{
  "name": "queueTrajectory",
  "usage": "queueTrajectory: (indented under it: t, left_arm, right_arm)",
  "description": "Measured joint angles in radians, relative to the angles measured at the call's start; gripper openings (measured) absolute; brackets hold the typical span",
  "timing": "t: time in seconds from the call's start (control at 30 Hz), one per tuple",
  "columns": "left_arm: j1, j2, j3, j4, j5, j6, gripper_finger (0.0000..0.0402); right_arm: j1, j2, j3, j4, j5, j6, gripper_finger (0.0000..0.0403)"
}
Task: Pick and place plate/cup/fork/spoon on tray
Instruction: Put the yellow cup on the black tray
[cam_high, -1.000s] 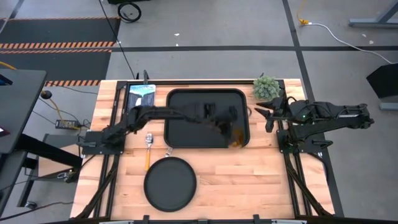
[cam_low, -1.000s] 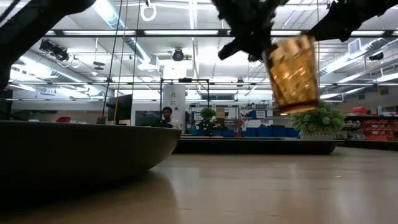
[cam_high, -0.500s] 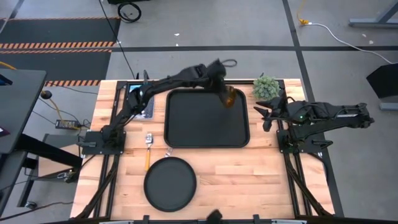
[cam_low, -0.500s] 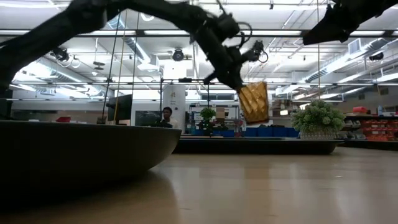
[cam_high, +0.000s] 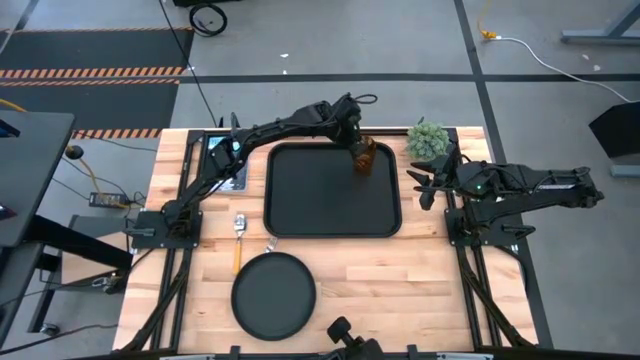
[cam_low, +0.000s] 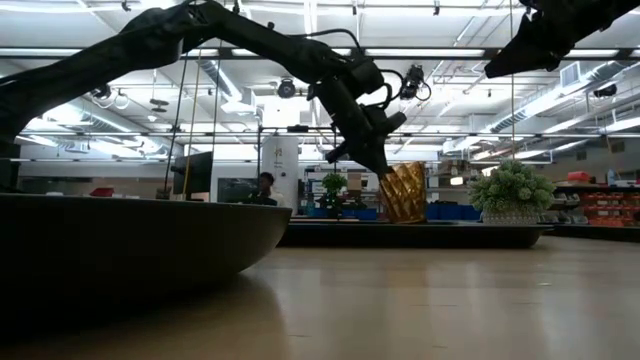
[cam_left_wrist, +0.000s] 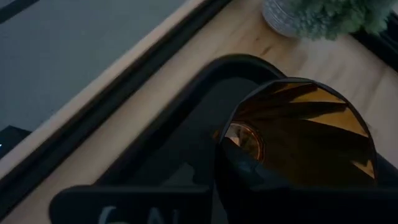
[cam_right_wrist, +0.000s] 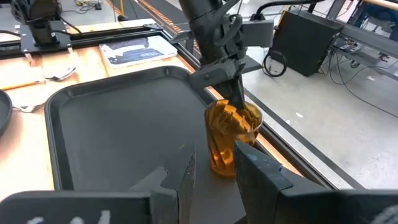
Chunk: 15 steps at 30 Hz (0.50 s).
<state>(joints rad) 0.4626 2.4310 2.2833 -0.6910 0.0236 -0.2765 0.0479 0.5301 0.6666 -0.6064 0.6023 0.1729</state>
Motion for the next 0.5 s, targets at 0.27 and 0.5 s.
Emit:
queueTrajectory:
  t: [0.27,0.5]
  left_arm:
    - [-0.018,0.0,0.0,0.005,-0.038,0.039,0.0045]
    - [-0.017,-0.012,0.0,0.018,-0.055,0.063,0.0148]
  right_arm:
    - [0.0,0.0,0.0,0.0,-0.001,0.0,0.0116]
    - [0.0,0.0,0.0,0.0,-0.001,0.001,0.0116]
